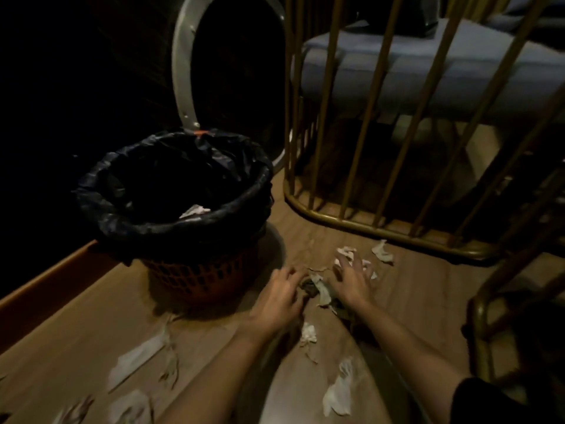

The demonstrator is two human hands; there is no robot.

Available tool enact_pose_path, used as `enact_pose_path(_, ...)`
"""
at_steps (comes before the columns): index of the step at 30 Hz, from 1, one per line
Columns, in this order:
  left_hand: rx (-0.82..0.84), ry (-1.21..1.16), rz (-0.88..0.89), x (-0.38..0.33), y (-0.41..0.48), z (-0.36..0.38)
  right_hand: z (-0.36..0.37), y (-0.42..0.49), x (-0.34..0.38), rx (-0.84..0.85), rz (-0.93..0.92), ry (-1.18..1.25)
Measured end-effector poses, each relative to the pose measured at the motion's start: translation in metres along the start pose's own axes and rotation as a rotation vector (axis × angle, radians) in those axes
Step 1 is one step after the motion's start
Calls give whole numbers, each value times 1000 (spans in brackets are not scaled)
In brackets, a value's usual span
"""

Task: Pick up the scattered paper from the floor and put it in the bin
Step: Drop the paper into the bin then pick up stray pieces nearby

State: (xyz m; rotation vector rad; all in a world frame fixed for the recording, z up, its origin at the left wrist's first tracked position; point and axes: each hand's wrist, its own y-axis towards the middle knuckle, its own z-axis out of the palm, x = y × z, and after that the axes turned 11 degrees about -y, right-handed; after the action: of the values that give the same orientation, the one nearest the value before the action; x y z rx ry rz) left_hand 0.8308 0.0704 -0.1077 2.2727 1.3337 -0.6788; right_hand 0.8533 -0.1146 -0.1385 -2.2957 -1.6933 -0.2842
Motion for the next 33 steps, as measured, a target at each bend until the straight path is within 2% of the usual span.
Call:
enact_pose_path(3, 181, 11, -198, 22, 15, 41, 12, 16, -10, 160, 47, -46)
enact_pose_path(6, 193, -15, -260, 34, 39, 65, 19, 32, -11, 267, 44, -66)
enact_pose_path(8, 176, -35, -238, 33, 54, 78, 28, 31, -15, 158, 21, -108)
enact_pose_path(11, 121, -124, -187, 25, 69, 90, 53, 10, -22, -158, -55, -118)
enact_pose_path(15, 154, -97, -165, 28, 90, 96, 68, -12, -36, -316, -166, 0)
enact_pose_path(17, 140, -56, -100, 32, 99, 98, 51, -6, -41, -309, -159, 165)
enact_pose_path(20, 81, -78, -101, 30, 101, 98, 15, 31, -51, -315, -28, 385)
enact_pose_path(22, 78, -63, -91, 27, 96, 95, 0, 64, -62, -385, -25, 230)
enact_pose_path(23, 76, -66, -85, 27, 93, 93, -2, 80, -71, -355, -21, 92)
enact_pose_path(25, 43, -92, -74, 24, 86, 86, 3, 98, -89, -172, 39, -119)
enact_pose_path(26, 10, -115, -63, 23, 80, 82, 9, 99, -96, -110, 68, -134)
enact_pose_path(27, -27, -136, -53, 23, 74, 77, 17, 96, -100, -119, 78, -115)
enact_pose_path(29, -76, -157, -30, 23, 55, 71, 32, 81, -99, -258, 47, -74)
enact_pose_path(33, 26, -132, 90, 27, 0, 73, 46, 48, -89, -401, 14, 18)
